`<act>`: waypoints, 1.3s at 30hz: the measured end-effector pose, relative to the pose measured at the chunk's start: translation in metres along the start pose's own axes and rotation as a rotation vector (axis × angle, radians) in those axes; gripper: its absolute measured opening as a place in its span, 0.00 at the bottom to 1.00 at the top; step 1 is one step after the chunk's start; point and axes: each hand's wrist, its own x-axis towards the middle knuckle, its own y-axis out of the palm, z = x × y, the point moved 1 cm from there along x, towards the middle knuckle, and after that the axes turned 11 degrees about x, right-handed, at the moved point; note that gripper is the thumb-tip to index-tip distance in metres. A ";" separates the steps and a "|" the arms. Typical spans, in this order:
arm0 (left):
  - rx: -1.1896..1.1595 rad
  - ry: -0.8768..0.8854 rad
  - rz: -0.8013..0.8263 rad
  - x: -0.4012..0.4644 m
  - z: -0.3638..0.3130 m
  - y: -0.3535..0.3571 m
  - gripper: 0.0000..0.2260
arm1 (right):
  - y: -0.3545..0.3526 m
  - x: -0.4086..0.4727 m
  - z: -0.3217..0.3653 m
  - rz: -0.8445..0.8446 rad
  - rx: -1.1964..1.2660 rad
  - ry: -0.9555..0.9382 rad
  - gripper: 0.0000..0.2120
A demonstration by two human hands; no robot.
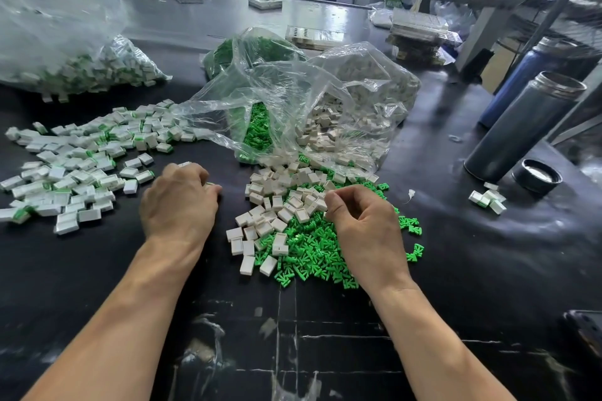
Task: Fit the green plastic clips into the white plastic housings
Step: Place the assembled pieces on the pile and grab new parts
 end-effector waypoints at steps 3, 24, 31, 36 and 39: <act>-0.036 0.048 -0.006 -0.004 -0.006 0.000 0.14 | -0.001 0.002 -0.001 -0.014 -0.019 0.001 0.04; -0.111 0.217 0.115 -0.012 -0.023 0.006 0.11 | -0.011 0.007 0.004 -0.001 -0.310 0.016 0.02; -0.226 0.189 0.061 -0.020 -0.025 -0.005 0.11 | -0.028 0.014 0.010 0.106 -0.435 0.116 0.04; -0.303 0.239 -0.002 -0.023 -0.028 -0.011 0.12 | -0.025 0.010 0.014 0.233 -0.484 0.159 0.06; -0.406 0.272 0.007 -0.028 -0.032 -0.013 0.12 | -0.020 0.008 0.017 0.235 -0.595 0.122 0.05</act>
